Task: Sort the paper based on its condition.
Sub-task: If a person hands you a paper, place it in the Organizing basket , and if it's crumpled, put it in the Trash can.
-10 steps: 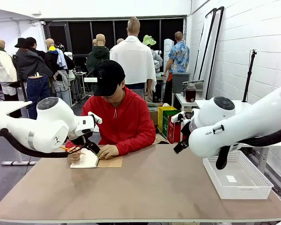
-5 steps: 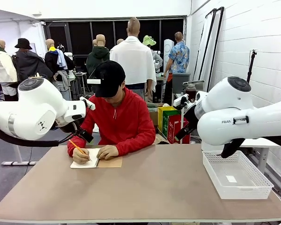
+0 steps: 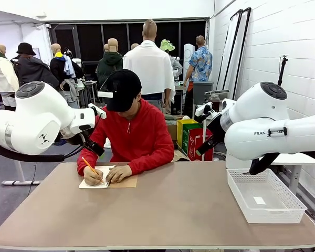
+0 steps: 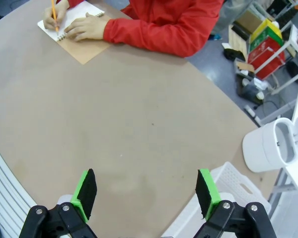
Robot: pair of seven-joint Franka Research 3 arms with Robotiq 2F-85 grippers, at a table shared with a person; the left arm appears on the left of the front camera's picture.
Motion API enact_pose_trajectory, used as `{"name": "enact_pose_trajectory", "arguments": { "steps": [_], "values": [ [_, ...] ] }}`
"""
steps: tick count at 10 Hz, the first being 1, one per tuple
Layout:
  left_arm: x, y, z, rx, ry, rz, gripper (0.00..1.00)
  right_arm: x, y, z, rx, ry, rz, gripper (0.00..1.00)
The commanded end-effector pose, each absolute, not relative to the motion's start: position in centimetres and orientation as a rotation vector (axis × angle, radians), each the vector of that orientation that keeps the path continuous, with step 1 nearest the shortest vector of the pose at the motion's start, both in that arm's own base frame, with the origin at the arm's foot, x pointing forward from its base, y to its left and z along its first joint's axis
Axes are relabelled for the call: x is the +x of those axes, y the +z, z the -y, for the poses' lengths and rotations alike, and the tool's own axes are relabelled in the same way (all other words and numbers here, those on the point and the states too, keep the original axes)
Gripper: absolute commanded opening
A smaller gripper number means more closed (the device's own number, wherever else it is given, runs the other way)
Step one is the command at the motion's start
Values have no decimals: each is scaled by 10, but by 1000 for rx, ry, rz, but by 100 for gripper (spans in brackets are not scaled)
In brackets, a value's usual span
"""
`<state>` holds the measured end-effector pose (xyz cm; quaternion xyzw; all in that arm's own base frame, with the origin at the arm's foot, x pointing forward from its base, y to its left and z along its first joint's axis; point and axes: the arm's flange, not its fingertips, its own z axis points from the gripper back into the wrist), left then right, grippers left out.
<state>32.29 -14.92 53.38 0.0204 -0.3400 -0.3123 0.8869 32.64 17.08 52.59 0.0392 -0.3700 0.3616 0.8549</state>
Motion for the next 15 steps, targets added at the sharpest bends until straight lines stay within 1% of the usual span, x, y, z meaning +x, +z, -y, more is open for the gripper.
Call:
{"name": "enact_pose_trajectory", "arguments": {
  "steps": [1,2,3,4,15],
  "values": [
    [309,524,149,36,-625,713,100,318,513,-162,113,792,783,100],
    [310,523,148,42,-616,712,100,317,513,-164,89,788,780,100],
    [323,534,150,43,-650,707,100,319,505,-167,110,840,774,100],
    [323,534,150,43,-650,707,100,327,526,-170,83,764,778,100],
    [323,534,150,43,-650,707,100,327,526,-170,83,764,778,100]
  ]
}}
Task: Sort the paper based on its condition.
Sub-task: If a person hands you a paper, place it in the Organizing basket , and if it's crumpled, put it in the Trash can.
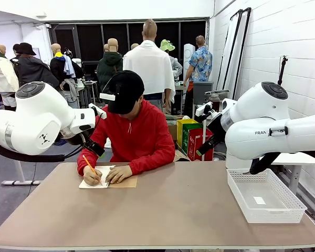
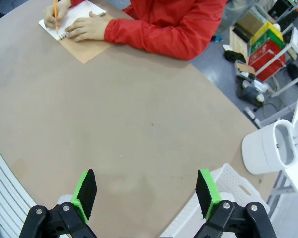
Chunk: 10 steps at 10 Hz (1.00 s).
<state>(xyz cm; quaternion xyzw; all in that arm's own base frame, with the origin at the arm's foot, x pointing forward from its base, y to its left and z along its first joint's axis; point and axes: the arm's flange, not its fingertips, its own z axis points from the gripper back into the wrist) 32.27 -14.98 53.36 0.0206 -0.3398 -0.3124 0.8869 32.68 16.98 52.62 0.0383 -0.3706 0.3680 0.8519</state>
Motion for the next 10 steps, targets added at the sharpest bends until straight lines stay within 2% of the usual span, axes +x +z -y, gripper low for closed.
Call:
{"name": "enact_pose_trajectory", "arguments": {
  "steps": [1,10],
  "values": [
    [323,534,150,43,-650,707,100,327,526,-170,83,764,778,100],
    [323,534,150,43,-650,707,100,327,526,-170,83,764,778,100]
  ]
}}
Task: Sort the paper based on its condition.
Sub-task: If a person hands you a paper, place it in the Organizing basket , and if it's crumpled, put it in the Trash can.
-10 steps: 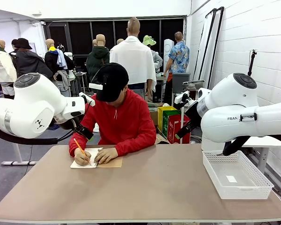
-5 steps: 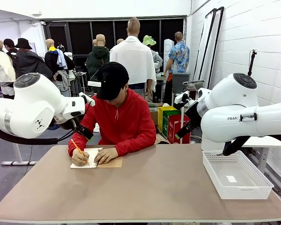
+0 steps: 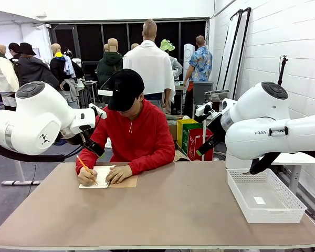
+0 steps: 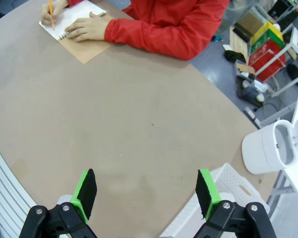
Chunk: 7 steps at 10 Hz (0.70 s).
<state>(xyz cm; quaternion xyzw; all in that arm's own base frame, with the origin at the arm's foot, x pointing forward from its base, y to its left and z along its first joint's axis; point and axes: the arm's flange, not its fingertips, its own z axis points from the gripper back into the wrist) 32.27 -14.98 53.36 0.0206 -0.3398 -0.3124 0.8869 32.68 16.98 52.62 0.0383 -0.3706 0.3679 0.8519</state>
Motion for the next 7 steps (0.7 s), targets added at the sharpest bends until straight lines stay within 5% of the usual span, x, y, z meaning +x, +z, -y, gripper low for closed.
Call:
{"name": "enact_pose_trajectory", "arguments": {
  "steps": [1,7],
  "values": [
    [323,534,150,43,-650,707,100,327,526,-170,83,764,778,100],
    [323,534,150,43,-650,707,100,327,526,-170,83,764,778,100]
  ]
}}
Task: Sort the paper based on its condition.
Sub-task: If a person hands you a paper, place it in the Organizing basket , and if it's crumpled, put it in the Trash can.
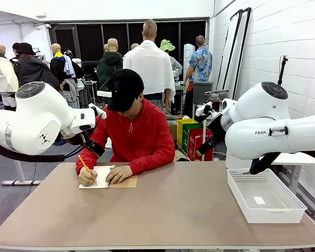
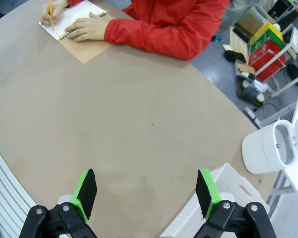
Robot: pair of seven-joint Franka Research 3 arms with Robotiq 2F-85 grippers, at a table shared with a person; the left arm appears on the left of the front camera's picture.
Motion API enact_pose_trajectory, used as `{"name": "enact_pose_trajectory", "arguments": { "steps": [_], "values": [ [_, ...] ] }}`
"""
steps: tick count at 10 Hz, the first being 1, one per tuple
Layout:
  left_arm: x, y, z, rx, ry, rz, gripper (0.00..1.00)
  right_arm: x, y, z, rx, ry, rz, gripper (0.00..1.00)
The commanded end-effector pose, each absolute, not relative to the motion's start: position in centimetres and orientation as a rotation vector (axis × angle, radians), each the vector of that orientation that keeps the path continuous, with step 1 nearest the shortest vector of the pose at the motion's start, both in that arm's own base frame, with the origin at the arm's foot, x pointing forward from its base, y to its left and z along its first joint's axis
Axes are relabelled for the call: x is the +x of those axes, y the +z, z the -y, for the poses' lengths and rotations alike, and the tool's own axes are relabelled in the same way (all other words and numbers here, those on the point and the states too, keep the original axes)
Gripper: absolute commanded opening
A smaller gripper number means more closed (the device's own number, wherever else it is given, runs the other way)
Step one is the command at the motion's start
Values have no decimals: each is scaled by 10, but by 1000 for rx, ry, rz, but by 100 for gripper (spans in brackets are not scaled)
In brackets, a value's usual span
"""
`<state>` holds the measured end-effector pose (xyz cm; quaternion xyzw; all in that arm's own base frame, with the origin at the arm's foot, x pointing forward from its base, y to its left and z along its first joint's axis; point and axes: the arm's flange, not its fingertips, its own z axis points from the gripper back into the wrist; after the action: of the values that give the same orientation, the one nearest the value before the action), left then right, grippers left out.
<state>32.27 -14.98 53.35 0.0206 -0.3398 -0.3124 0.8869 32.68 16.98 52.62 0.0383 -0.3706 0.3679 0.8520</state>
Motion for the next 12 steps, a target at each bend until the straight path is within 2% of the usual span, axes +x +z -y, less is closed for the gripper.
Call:
{"name": "enact_pose_trajectory", "arguments": {
  "steps": [1,12],
  "values": [
    [323,534,150,43,-650,707,100,327,526,-170,83,764,778,100],
    [323,534,150,43,-650,707,100,327,526,-170,83,764,778,100]
  ]
}}
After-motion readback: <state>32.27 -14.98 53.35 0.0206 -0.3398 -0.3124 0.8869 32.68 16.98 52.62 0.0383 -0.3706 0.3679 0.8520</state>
